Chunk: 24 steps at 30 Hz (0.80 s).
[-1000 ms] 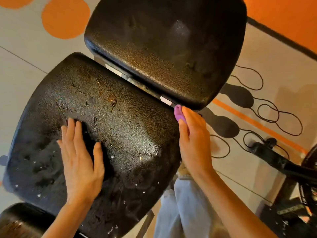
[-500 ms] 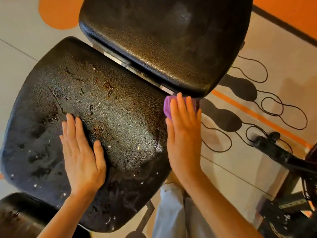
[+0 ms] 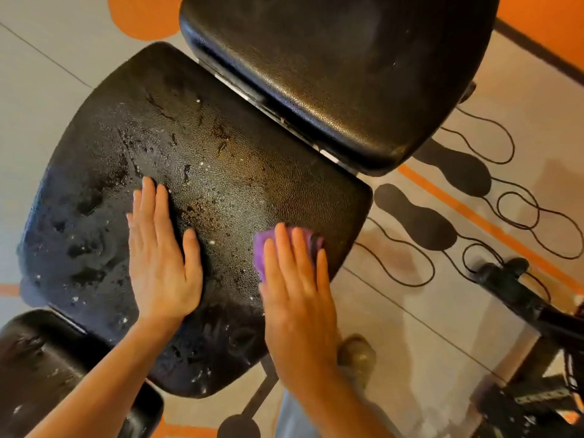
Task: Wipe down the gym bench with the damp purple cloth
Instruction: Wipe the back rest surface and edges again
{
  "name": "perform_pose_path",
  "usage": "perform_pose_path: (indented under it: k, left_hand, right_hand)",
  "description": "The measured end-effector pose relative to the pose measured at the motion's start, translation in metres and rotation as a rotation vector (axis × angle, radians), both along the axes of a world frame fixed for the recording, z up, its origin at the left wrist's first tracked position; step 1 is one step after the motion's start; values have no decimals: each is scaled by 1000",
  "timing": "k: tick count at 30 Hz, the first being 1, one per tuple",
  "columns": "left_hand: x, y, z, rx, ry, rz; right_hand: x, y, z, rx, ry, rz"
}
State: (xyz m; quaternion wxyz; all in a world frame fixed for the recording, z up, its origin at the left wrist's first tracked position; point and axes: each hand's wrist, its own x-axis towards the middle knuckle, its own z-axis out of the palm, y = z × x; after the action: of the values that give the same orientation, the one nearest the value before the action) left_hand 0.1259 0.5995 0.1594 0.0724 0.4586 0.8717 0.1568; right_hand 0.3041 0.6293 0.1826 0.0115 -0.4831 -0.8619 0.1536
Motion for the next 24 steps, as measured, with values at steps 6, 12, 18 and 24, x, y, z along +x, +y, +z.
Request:
perform_pose_path:
  k: [6, 12, 18, 24]
  left_hand:
    - [-1, 0, 1, 1, 2, 5]
    - [-2, -2, 1, 3, -5, 4]
    - [-3, -2, 4, 23, -24, -14]
    - [-4, -1, 1, 37, -31, -7]
  right_hand:
    - [-7, 64, -3, 66, -69, 18]
    - [-14, 19, -1, 29, -58, 62]
    - [-26, 89, -3, 123, -160, 23]
    - [-27, 36, 3, 60, -147, 151]
